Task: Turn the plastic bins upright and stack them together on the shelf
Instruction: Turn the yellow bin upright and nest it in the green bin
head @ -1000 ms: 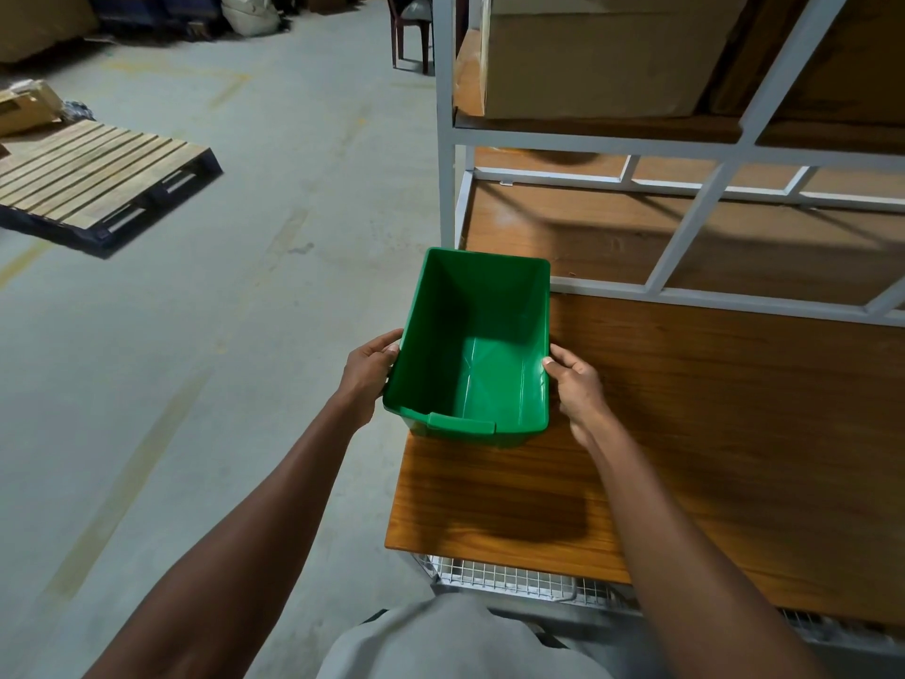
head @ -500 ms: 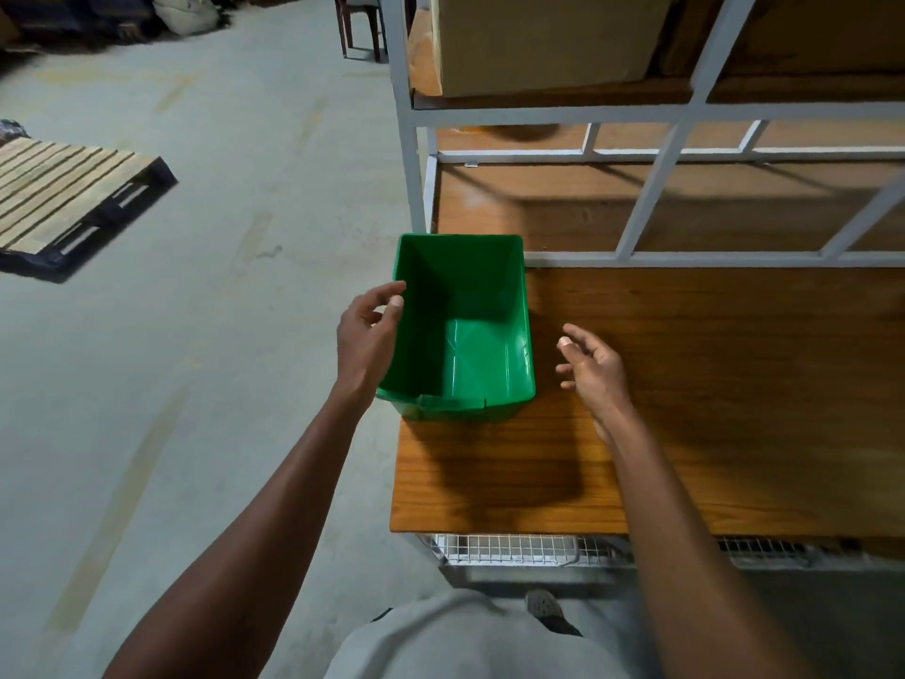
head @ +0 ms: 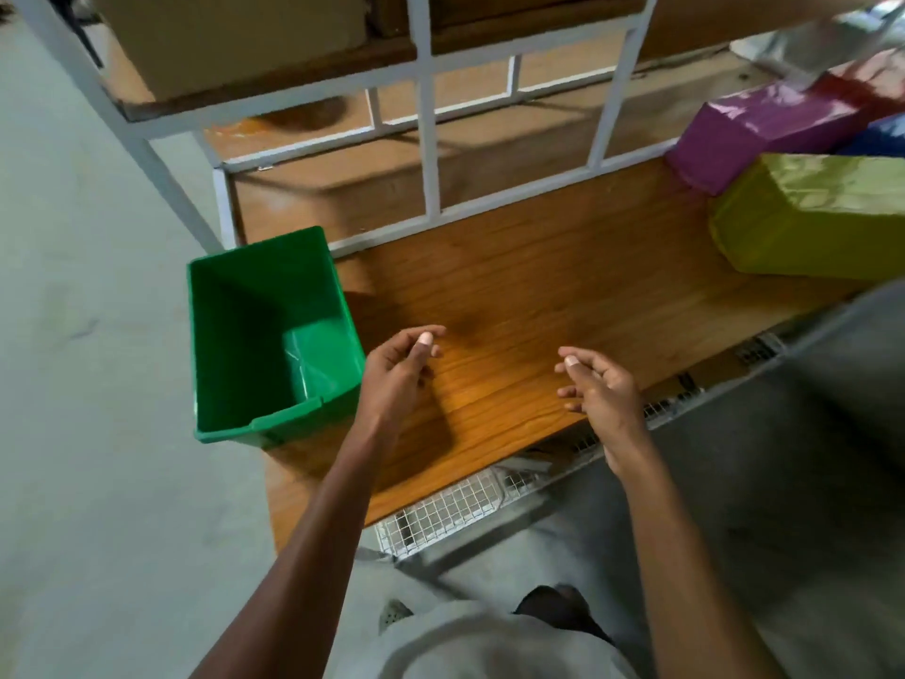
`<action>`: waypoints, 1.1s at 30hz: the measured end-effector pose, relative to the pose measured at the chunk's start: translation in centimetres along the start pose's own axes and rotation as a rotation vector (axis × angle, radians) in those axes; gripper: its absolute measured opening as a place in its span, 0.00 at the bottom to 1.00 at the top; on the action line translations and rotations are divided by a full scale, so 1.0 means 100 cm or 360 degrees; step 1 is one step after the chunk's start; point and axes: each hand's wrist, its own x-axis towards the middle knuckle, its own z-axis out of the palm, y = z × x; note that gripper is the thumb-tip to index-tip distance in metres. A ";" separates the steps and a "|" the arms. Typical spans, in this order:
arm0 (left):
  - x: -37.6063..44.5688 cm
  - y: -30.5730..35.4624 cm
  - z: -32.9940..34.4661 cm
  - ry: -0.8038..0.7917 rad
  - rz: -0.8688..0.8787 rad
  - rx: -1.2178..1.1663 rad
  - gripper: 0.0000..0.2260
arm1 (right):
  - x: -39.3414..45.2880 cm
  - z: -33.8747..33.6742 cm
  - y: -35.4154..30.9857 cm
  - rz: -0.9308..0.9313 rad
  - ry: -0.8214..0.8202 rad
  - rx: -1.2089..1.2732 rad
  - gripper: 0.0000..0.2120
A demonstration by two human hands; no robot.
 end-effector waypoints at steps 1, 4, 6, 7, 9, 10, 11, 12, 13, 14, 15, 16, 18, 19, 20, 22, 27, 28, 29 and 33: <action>0.001 -0.003 0.022 -0.0057 -0.0012 0.0015 0.12 | 0.001 -0.021 0.005 0.0010 0.0049 0.0004 0.11; 0.006 -0.010 0.092 -0.0167 -0.0085 -0.0001 0.12 | 0.009 -0.083 0.015 0.0038 0.0165 0.0001 0.10; 0.010 -0.014 0.138 -0.0205 -0.0141 -0.0039 0.12 | 0.019 -0.123 0.021 0.0070 0.0212 -0.0002 0.09; 0.012 -0.018 0.161 -0.0223 -0.0169 -0.0052 0.12 | 0.024 -0.142 0.023 0.0094 0.0230 -0.0006 0.09; 0.016 -0.024 0.203 -0.0270 -0.0223 -0.0049 0.13 | 0.037 -0.179 0.026 0.0141 0.0274 0.0016 0.08; 0.019 -0.027 0.223 -0.0291 -0.0242 -0.0056 0.13 | 0.044 -0.197 0.027 0.0145 0.0295 0.0024 0.08; 0.023 -0.029 0.241 -0.0308 -0.0247 -0.0066 0.12 | 0.053 -0.213 0.028 0.0141 0.0304 0.0027 0.08; 0.027 -0.029 0.260 -0.0332 -0.0248 -0.0057 0.12 | 0.063 -0.229 0.029 0.0148 0.0310 0.0032 0.08; 0.031 -0.029 0.277 -0.0348 -0.0253 -0.0038 0.12 | 0.072 -0.244 0.030 0.0167 0.0317 0.0035 0.08; 0.034 -0.029 0.293 -0.0359 -0.0259 -0.0031 0.12 | 0.081 -0.258 0.031 0.0187 0.0324 0.0042 0.08; 0.038 -0.028 0.308 -0.0367 -0.0261 -0.0042 0.13 | 0.090 -0.272 0.031 0.0204 0.0330 0.0057 0.08; 0.044 -0.028 0.323 -0.0377 -0.0260 -0.0059 0.13 | 0.101 -0.285 0.033 0.0215 0.0335 0.0070 0.08; 0.058 -0.029 0.348 -0.0401 -0.0297 -0.0064 0.13 | 0.124 -0.309 0.034 0.0240 0.0344 0.0087 0.08; 0.066 -0.031 0.360 -0.0412 -0.0320 -0.0061 0.13 | 0.136 -0.320 0.035 0.0245 0.0353 0.0097 0.08; 0.075 -0.033 0.373 -0.0425 -0.0338 -0.0054 0.14 | 0.149 -0.332 0.035 0.0251 0.0366 0.0117 0.08; 0.096 -0.036 0.399 -0.0439 -0.0368 -0.0007 0.16 | 0.176 -0.354 0.036 0.0261 0.0393 0.0173 0.09; 0.163 -0.030 0.478 -0.0423 -0.0402 0.0032 0.17 | 0.239 -0.416 0.031 0.0358 0.0515 0.0296 0.08; 0.177 -0.026 0.494 -0.0411 -0.0392 0.0028 0.16 | 0.249 -0.430 0.029 0.0370 0.0553 0.0319 0.07; 0.191 -0.023 0.512 -0.0427 -0.0378 0.0021 0.15 | 0.260 -0.443 0.027 0.0373 0.0580 0.0340 0.08; 0.239 -0.013 0.574 -0.0515 -0.0307 0.0058 0.11 | 0.301 -0.492 0.022 0.0475 0.0658 0.0464 0.11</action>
